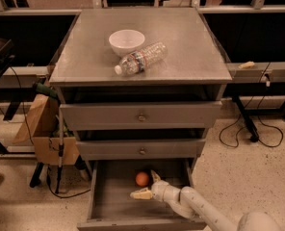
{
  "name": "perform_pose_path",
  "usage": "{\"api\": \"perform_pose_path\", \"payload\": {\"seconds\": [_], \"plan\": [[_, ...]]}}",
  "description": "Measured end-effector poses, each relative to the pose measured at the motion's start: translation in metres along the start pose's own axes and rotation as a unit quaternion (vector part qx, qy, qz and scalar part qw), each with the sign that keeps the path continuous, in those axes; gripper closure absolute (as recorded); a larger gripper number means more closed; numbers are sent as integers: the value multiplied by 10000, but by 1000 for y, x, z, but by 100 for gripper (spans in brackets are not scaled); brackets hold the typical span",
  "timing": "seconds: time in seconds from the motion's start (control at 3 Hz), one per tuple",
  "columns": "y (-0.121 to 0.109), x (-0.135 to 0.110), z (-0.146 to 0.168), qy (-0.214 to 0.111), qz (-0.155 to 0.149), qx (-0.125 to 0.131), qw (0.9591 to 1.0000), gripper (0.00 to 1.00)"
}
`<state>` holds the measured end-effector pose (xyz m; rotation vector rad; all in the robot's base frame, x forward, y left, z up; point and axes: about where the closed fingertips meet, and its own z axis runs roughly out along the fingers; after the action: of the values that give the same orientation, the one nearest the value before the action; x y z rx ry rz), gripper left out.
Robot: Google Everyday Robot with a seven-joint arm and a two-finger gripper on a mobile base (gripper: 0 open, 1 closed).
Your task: Pick orange from bottom drawer and place on counter
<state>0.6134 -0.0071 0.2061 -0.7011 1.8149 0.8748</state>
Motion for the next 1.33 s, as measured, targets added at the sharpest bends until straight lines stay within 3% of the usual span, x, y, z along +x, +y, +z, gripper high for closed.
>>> {"api": "perform_pose_path", "payload": {"seconds": [0.67, 1.33], "plan": [[-13, 1, 27, 167, -374, 371, 9985, 0], [-22, 1, 37, 357, -710, 836, 9933, 0]]}}
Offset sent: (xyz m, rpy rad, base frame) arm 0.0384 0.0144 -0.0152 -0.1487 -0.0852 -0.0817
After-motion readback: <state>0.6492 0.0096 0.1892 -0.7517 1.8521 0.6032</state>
